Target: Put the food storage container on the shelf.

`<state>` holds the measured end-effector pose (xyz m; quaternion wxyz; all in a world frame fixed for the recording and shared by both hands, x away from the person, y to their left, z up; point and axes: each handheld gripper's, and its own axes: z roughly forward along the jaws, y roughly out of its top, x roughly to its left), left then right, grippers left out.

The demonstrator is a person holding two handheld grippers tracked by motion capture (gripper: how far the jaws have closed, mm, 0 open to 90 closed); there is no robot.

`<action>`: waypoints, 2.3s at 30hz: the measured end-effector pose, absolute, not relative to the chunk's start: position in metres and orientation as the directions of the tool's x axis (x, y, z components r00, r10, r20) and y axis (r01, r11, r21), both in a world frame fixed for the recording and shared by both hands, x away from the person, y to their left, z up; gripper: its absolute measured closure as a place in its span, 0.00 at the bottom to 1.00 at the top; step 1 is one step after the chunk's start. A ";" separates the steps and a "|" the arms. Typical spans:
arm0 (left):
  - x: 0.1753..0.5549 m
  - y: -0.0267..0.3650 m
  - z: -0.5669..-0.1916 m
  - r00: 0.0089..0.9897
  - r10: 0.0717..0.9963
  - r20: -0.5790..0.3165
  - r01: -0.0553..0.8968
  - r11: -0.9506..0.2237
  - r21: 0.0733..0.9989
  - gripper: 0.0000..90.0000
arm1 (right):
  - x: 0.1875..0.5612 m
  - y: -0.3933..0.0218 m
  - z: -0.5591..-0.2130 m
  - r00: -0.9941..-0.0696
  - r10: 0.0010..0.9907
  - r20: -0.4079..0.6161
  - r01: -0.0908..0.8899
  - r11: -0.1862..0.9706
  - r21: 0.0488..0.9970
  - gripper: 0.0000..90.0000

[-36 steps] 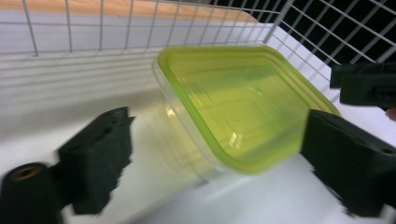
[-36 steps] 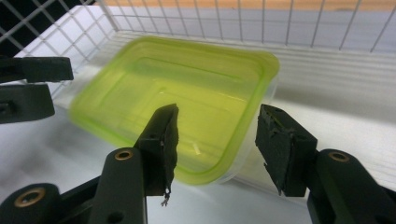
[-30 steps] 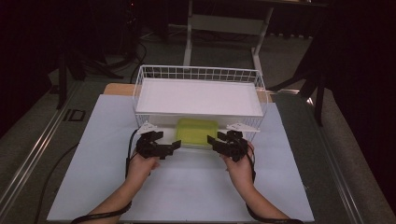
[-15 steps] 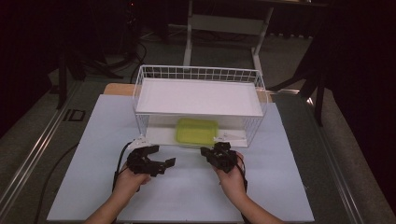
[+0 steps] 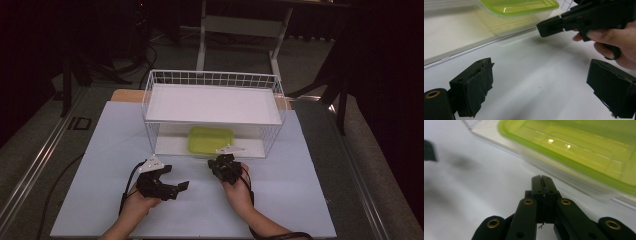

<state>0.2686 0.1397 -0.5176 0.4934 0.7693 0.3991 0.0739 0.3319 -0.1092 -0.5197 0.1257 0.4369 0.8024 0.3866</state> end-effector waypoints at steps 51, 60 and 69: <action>0.270 0.139 -0.522 0.678 0.681 -0.277 0.538 -0.202 0.818 0.09 | 0.384 -0.095 -0.519 -0.500 0.842 0.202 0.627 0.192 0.755 0.96; 0.268 0.136 -0.521 0.682 0.679 -0.271 0.534 -0.209 0.819 0.09 | 0.358 -0.105 -0.502 -0.577 0.802 0.154 0.547 0.240 0.802 0.53; 0.265 0.132 -0.515 0.703 0.677 -0.219 0.497 -0.247 0.832 0.09 | 0.339 -0.126 -0.488 -0.690 0.704 0.168 0.493 0.286 0.822 0.21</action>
